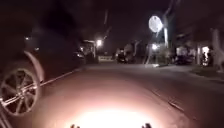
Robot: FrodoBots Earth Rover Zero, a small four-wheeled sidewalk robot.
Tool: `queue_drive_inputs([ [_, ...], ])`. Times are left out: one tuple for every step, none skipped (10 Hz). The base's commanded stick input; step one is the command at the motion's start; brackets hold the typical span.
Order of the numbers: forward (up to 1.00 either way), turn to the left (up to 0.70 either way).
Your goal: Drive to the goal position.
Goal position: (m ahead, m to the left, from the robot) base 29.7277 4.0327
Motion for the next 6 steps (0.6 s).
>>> queue_drive_inputs([
  [0.7, 0.0],
  [0.7, 0.0],
  [0.7, 0.0],
  [0.7, 0.0],
  [0.7, 0.0],
  [0.7, 0.0],
])
